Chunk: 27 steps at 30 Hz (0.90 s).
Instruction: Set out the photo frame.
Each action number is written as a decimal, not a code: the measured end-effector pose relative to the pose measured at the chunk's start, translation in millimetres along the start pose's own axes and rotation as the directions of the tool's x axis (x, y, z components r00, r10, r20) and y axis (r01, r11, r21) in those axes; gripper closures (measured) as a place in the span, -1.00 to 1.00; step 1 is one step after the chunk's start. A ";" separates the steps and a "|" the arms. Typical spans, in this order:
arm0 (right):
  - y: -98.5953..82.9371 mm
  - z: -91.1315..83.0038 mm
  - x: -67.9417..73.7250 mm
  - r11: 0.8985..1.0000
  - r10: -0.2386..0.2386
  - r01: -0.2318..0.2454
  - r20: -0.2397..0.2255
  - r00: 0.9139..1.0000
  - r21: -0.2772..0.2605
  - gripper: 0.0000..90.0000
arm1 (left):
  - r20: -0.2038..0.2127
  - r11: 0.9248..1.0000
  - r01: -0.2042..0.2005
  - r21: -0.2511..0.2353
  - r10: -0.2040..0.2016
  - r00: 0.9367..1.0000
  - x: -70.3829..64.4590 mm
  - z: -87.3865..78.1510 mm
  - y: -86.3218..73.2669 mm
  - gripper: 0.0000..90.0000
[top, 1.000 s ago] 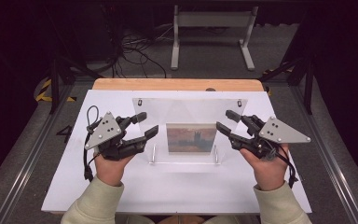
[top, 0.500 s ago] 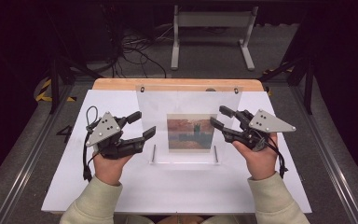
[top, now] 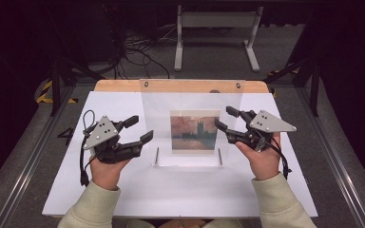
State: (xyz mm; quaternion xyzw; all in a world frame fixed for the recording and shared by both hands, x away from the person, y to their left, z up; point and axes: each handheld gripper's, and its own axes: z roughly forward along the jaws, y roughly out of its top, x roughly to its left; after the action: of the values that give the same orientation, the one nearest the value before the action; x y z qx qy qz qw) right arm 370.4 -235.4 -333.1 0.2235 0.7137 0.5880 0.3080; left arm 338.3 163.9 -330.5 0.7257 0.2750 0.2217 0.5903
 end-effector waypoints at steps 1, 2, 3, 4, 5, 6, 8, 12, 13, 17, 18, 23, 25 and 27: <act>0.7 -0.7 -0.1 1.000 0.000 0.000 0.003 1.000 0.003 -0.22 | -0.002 1.000 0.000 0.000 0.000 1.000 0.6 -1.6 -0.4 -0.31; 2.0 -2.2 0.0 1.000 0.000 0.000 0.005 1.000 0.005 -0.27 | -0.006 1.000 -0.001 0.000 0.001 1.000 1.1 -2.8 -0.6 -0.32; 2.8 -3.2 -0.1 1.000 -0.001 0.001 0.010 1.000 0.006 -0.31 | -0.010 1.000 0.001 0.001 -0.001 1.000 1.8 -5.0 -1.0 -0.32; 4.1 -5.1 -0.2 1.000 -0.002 0.001 0.015 1.000 0.010 -0.37 | -0.011 1.000 0.004 0.002 -0.004 1.000 2.2 -7.0 -1.3 -0.32; 5.3 -7.0 -0.3 1.000 -0.003 0.002 0.017 1.000 0.012 -0.39 | -0.011 1.000 0.006 0.003 -0.006 1.000 2.7 -9.0 -1.4 -0.33; 6.5 -9.2 -0.4 1.000 -0.004 0.003 0.018 1.000 0.011 -0.42 | -0.014 1.000 0.008 0.001 -0.008 1.000 2.9 -10.7 -1.8 -0.34; 8.9 -14.4 -0.5 1.000 0.002 -0.002 0.020 1.000 0.010 -0.48 | -0.016 1.000 0.004 0.004 -0.004 1.000 3.4 -13.7 -2.2 -0.35; 10.5 -27.1 -1.3 1.000 0.002 -0.002 0.029 1.000 0.027 -0.51 | -0.014 1.000 0.001 0.020 -0.001 1.000 4.4 -21.5 -4.1 -0.39; 10.3 -30.8 -1.5 0.999 0.009 -0.010 0.028 1.000 0.035 -0.51 | -0.013 1.000 0.001 0.023 -0.001 1.000 4.4 -22.8 -4.7 -0.39; 8.3 -45.4 -4.6 0.998 0.006 -0.008 0.046 0.999 0.055 -0.51 | -0.016 1.000 0.000 0.030 0.000 1.000 6.4 -30.0 -7.8 -0.42; 7.5 -49.1 -5.7 0.998 0.011 -0.014 0.048 0.999 0.057 -0.51 | -0.016 1.000 0.003 0.030 -0.002 1.000 7.2 -32.2 -8.8 -0.43; 3.6 -66.2 -11.6 0.997 0.032 -0.037 0.070 0.997 0.069 -0.51 | -0.022 0.999 0.006 0.039 -0.006 1.000 10.3 -39.4 -12.3 -0.46; 2.2 -72.3 -13.9 0.996 0.032 -0.038 0.082 0.996 0.077 -0.51 | -0.027 0.999 0.007 0.043 -0.006 1.000 11.7 -41.9 -14.4 -0.47; 0.3 -78.1 -16.5 0.995 0.038 -0.045 0.092 0.995 0.085 -0.52 | -0.034 0.999 0.011 0.051 -0.009 0.999 13.7 -44.5 -17.0 -0.48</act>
State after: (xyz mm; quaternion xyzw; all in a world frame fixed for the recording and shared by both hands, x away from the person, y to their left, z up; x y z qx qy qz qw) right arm 327.2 -301.4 -320.6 0.2779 0.7191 0.5519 0.3178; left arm 317.5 208.2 -338.1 0.7352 0.2943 0.2241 0.5680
